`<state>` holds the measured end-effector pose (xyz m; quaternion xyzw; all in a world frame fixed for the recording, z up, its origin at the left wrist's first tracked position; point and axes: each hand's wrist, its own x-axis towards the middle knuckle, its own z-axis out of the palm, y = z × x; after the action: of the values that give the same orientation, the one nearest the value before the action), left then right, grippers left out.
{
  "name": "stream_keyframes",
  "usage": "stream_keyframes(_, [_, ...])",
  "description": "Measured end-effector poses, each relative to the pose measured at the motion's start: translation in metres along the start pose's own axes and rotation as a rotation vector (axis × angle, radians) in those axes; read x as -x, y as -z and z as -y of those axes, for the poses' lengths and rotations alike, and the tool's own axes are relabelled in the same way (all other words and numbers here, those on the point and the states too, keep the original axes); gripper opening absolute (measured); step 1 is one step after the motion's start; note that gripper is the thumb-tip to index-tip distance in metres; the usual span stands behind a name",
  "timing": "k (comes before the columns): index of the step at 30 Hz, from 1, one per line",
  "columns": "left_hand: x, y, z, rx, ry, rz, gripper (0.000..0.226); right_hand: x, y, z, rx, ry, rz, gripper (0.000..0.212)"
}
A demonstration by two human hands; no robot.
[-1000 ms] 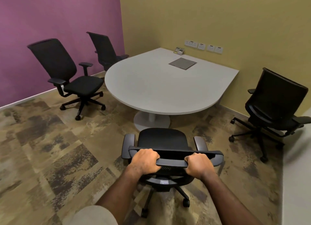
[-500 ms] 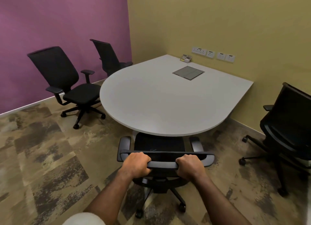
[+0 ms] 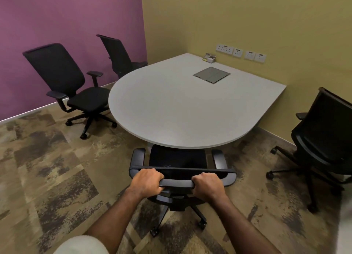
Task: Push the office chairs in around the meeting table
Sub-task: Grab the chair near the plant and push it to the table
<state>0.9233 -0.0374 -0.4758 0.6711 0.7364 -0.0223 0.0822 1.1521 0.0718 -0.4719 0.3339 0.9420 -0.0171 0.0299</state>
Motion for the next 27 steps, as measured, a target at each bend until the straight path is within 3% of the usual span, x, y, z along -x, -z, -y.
stream_keyframes(27, [-0.005,-0.020,0.027,0.013,-0.142,-0.134,0.019,-0.016,-0.034,0.011,0.085,-0.125,0.010,0.021])
